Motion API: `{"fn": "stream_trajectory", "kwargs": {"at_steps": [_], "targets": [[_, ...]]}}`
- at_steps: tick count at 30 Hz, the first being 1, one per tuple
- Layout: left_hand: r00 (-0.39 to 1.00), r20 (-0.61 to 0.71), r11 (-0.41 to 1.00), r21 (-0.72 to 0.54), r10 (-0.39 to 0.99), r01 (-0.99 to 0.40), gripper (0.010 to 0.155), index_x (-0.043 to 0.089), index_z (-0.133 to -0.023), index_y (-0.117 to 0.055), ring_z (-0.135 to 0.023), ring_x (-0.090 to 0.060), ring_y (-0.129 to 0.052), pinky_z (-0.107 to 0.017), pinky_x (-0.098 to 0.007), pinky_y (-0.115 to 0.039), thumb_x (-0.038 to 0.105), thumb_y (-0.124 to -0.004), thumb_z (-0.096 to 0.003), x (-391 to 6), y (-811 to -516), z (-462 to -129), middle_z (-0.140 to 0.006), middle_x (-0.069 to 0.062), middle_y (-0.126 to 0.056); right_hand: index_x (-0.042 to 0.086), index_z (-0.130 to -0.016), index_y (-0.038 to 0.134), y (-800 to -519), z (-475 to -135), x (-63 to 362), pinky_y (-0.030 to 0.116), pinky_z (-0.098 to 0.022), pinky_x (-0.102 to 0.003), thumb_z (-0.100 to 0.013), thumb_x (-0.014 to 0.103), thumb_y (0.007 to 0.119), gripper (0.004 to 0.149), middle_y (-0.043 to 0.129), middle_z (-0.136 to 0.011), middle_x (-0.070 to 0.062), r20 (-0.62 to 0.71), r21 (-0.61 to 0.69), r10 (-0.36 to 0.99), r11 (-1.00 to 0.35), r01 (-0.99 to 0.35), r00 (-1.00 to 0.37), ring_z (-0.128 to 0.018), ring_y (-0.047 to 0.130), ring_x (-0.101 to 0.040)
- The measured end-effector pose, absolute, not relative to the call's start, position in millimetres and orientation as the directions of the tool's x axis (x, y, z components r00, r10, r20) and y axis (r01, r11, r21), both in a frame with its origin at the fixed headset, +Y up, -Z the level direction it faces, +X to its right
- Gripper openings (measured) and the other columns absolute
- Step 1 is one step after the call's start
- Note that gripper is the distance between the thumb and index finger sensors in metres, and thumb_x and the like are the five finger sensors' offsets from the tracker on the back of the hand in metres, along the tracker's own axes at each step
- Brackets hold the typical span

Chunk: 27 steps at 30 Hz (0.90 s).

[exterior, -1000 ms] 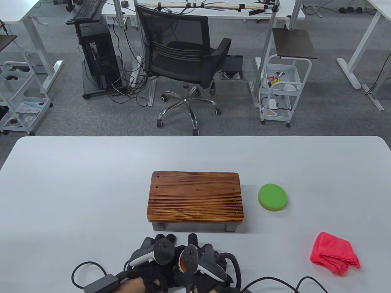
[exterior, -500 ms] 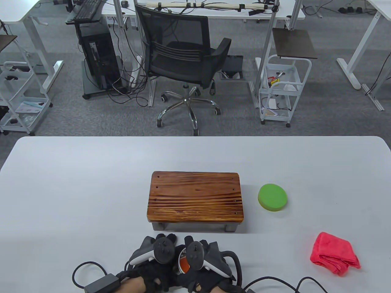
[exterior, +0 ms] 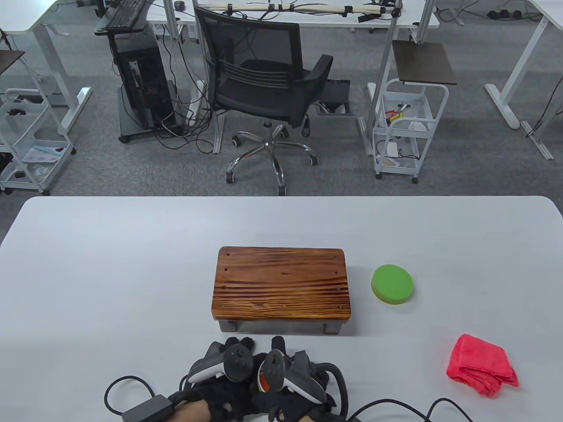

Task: Dip and apply wood wax on stool

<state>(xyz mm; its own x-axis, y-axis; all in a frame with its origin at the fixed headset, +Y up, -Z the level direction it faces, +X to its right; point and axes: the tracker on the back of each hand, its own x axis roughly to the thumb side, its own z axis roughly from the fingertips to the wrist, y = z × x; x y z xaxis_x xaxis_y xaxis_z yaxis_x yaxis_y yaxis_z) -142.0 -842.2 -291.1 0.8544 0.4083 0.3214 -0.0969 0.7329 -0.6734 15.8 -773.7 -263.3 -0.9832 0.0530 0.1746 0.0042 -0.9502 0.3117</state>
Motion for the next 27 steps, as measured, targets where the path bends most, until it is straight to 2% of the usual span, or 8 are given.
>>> {"fn": "stream_trajectory", "kwargs": {"at_steps": [7,15,17,18,21,27], "targets": [[0.850,0.318,0.728,-0.677,0.420,-0.106,0.095,0.039,-0.109,-0.006,-0.095,-0.047,0.026,-0.058,-0.074,0.006,0.070,-0.076,-0.0530,-141,-843,-291,-0.112,-0.013,0.026,0.025,-0.107,0.034,-776,-265,19,0.079,-0.057,-0.060,-0.046,0.071,0.087,0.092,0.054,-0.102,-0.010,0.190,0.350,0.123,-0.935,-0.049,-0.974,-0.073,0.086,-0.049],[0.849,0.321,0.725,-0.681,0.420,-0.101,0.096,0.039,-0.109,-0.004,-0.094,-0.046,0.027,-0.058,-0.074,0.007,0.070,-0.076,-0.0530,-141,-843,-291,-0.111,-0.013,0.026,0.025,-0.106,0.033,-778,-268,22,0.074,-0.059,-0.064,-0.047,0.062,0.091,0.091,0.042,-0.107,-0.009,0.201,0.446,0.207,-0.889,-0.098,-0.958,-0.082,0.074,-0.058],[0.850,0.323,0.727,-0.679,0.416,-0.098,0.097,0.039,-0.109,-0.004,-0.094,-0.046,0.027,-0.058,-0.074,0.007,0.071,-0.075,-0.0526,-141,-843,-291,-0.111,-0.013,0.027,0.026,-0.107,0.029,-777,-268,24,0.073,-0.059,-0.065,-0.047,0.064,0.091,0.093,0.041,-0.108,-0.010,0.185,0.448,0.215,-0.887,-0.112,-0.959,-0.083,0.072,-0.059],[0.851,0.325,0.729,-0.677,0.412,-0.094,0.097,0.039,-0.109,-0.003,-0.094,-0.047,0.027,-0.058,-0.074,0.007,0.071,-0.075,-0.0527,-140,-843,-291,-0.111,-0.013,0.027,0.027,-0.107,0.027,-776,-267,25,0.073,-0.059,-0.066,-0.045,0.070,0.090,0.098,0.042,-0.108,-0.011,0.172,0.436,0.218,-0.891,-0.124,-0.961,-0.083,0.072,-0.059],[0.854,0.331,0.735,-0.672,0.401,-0.085,0.097,0.039,-0.109,-0.002,-0.095,-0.047,0.027,-0.058,-0.074,0.006,0.072,-0.074,-0.0528,-140,-843,-290,-0.111,-0.013,0.027,0.027,-0.108,0.024,-771,-263,22,0.077,-0.055,-0.066,-0.042,0.078,0.087,0.104,0.051,-0.105,-0.015,0.150,0.360,0.115,-0.931,-0.054,-0.982,-0.080,0.078,-0.056],[0.856,0.336,0.740,-0.669,0.393,-0.077,0.097,0.040,-0.108,-0.002,-0.095,-0.047,0.027,-0.058,-0.074,0.006,0.074,-0.073,-0.0521,-139,-843,-290,-0.111,-0.014,0.027,0.025,-0.108,0.030,-769,-261,15,0.077,-0.054,-0.064,-0.044,0.077,0.085,0.099,0.064,-0.097,-0.012,0.157,0.305,0.002,-0.951,0.046,-0.988,-0.078,0.082,-0.051]]}}
